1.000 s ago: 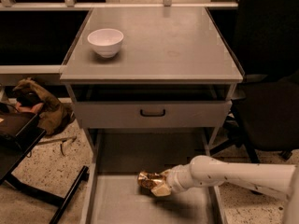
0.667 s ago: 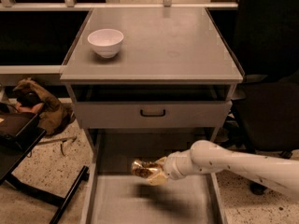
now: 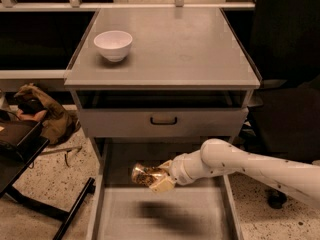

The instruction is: Pick orange can from middle drawer and place on counter

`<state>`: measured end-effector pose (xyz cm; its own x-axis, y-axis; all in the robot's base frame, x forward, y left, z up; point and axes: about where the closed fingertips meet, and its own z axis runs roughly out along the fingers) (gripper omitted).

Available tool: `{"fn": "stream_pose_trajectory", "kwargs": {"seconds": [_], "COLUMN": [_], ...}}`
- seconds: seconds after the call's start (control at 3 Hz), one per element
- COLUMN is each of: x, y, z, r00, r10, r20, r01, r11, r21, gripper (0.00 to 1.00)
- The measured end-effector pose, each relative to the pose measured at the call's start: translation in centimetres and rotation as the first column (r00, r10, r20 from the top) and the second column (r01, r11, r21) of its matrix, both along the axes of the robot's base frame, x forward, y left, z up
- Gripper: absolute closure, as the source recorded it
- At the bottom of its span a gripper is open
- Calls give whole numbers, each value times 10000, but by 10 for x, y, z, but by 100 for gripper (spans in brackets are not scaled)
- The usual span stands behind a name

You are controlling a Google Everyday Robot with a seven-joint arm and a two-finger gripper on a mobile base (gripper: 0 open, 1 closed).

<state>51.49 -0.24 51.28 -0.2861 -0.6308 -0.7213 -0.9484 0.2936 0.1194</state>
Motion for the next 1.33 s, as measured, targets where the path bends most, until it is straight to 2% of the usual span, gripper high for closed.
{"fn": "stream_pose_trajectory", "kwargs": {"seconds": [0.33, 0.67, 1.0, 1.33], "x": [3, 7, 16, 28], "y": [5, 14, 25, 37], "z": [26, 90, 170, 244], "r00": [9994, 9930, 9750, 9492], "r10": [98, 386, 631, 896], "r20": [320, 1118, 2131, 3015], "r01": [-98, -378, -556, -720], "r11": [10000, 9992, 9976, 9950], "r21": [-15, -92, -409, -691], "gripper": [100, 100, 100, 100]}}
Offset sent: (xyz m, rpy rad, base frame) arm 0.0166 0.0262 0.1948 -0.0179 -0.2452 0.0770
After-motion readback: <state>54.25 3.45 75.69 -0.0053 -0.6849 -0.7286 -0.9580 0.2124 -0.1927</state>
